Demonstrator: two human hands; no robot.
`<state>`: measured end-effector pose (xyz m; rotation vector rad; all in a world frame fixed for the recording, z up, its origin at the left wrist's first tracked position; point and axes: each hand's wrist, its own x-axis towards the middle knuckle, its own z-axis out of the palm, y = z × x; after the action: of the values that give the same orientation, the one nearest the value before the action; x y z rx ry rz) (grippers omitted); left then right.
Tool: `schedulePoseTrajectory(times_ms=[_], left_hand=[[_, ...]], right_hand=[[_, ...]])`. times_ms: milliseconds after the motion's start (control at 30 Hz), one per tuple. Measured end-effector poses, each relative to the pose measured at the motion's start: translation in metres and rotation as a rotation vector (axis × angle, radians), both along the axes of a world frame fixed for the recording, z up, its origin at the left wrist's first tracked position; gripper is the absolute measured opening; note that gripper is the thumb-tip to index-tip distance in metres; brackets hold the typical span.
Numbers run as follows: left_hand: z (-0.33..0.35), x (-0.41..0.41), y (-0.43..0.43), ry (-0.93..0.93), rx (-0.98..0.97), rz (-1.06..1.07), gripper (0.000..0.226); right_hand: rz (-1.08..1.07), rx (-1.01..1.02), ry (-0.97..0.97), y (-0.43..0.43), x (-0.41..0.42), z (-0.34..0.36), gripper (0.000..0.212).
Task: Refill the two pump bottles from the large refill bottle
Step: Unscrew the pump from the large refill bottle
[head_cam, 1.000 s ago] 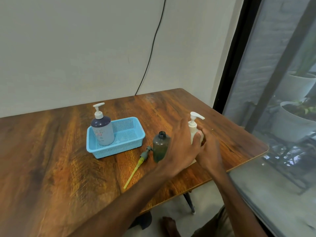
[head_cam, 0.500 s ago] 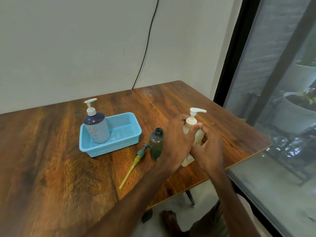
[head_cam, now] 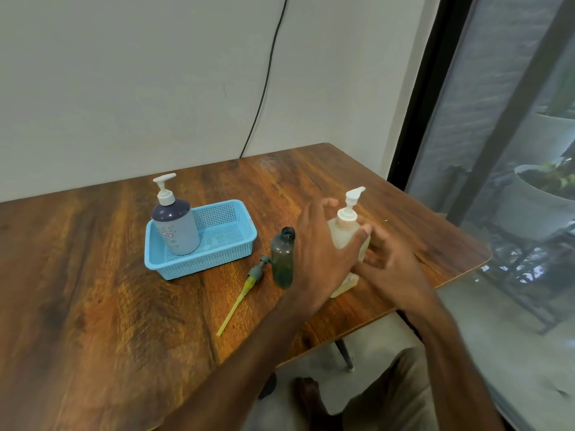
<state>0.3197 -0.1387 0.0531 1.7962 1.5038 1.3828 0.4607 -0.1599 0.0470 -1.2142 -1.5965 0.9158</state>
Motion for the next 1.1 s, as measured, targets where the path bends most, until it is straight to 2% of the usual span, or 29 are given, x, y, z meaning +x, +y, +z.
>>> schedulePoseTrajectory(times_ms=[67, 200, 433, 533, 600, 667, 733, 800, 933, 1000, 1100], left_hand=[[-0.006, -0.008, -0.007, 0.053, -0.056, -0.074, 0.070], [-0.013, -0.012, -0.009, 0.192, -0.077, -0.111, 0.079], [-0.011, -0.014, -0.002, 0.260, -0.078, -0.068, 0.075], [-0.012, -0.015, -0.001, 0.273, -0.080, -0.073, 0.078], [-0.011, -0.016, 0.000, 0.269, -0.086, -0.085, 0.079], [-0.011, -0.017, 0.000, 0.255, -0.080, -0.099, 0.081], [-0.011, -0.017, -0.001, 0.244, -0.060, -0.103, 0.081], [-0.011, -0.017, -0.001, 0.239, -0.072, -0.106, 0.081], [-0.011, -0.016, -0.001, 0.240, -0.089, -0.113, 0.081], [-0.011, -0.016, 0.000, 0.241, -0.090, -0.110, 0.079], [-0.010, -0.017, -0.001, 0.252, -0.097, -0.111, 0.078]], right_hand=[[0.024, 0.000, 0.092, -0.006, 0.017, 0.013, 0.058], [-0.065, 0.087, 0.106, 0.000, 0.020, 0.033, 0.038], [-0.375, 0.236, 0.059, 0.016, -0.033, 0.027, 0.044], [-0.410, 0.273, 0.077, 0.018, -0.036, 0.023, 0.041], [-0.359, 0.276, 0.035, 0.019, -0.032, 0.023, 0.041], [-0.178, 0.189, 0.044, 0.021, -0.019, 0.026, 0.041], [0.069, 0.058, 0.134, 0.022, -0.004, 0.030, 0.041], [0.136, 0.039, 0.120, 0.022, 0.005, 0.032, 0.041], [-0.184, 0.179, -0.014, 0.018, -0.014, 0.030, 0.050], [-0.294, 0.234, 0.013, 0.018, -0.026, 0.025, 0.048], [-0.346, 0.278, 0.060, 0.019, -0.033, 0.024, 0.041]])
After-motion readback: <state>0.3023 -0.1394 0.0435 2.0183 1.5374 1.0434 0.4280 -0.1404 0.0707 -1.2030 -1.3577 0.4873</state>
